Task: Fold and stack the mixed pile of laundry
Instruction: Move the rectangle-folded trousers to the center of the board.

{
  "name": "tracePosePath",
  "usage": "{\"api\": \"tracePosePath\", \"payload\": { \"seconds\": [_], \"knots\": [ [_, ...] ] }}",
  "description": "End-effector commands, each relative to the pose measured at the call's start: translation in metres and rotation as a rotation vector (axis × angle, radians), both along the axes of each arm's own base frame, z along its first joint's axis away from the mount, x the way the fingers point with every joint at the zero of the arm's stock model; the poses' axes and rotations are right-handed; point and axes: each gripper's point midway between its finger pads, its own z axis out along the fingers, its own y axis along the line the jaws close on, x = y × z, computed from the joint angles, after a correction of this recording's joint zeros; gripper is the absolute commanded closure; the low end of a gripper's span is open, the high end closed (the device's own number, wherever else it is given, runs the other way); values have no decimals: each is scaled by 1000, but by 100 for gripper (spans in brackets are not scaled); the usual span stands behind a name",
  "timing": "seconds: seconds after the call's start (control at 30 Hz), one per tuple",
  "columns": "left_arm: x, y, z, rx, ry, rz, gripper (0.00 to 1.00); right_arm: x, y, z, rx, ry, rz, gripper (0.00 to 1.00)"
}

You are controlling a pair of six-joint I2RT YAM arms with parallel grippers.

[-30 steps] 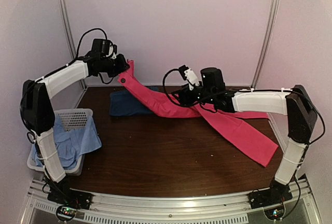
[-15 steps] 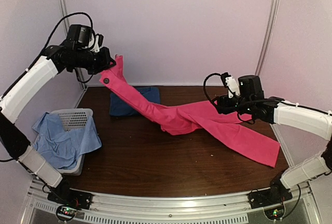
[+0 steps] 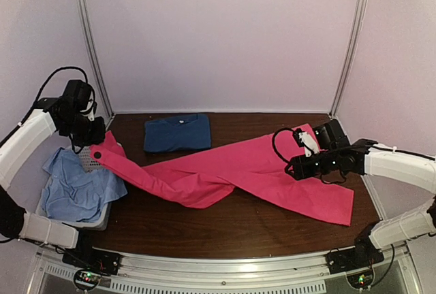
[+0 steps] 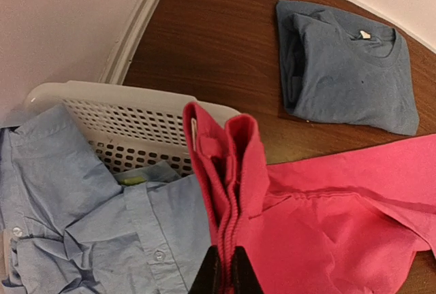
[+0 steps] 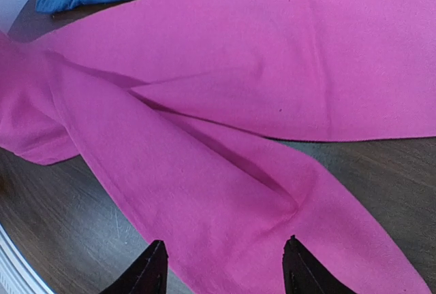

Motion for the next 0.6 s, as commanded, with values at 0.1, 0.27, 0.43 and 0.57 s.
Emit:
{"api": "tracePosePath", "payload": {
  "seconds": [0.1,0.27,0.43,0.57],
  "knots": [
    [13,51,31,143,-103,110,100,-40,14,-15,-2,87,96,40],
    [-9,74,58,251,-135,165,100,-54,29,-35,-77,124,183,31],
    [-36,117,9,257,-6,284,100,-55,33,-53,-191,134,193,32],
    [-50,149,-27,181,35,424,99,-46,32,-40,-180,92,153,32]
  ]
}}
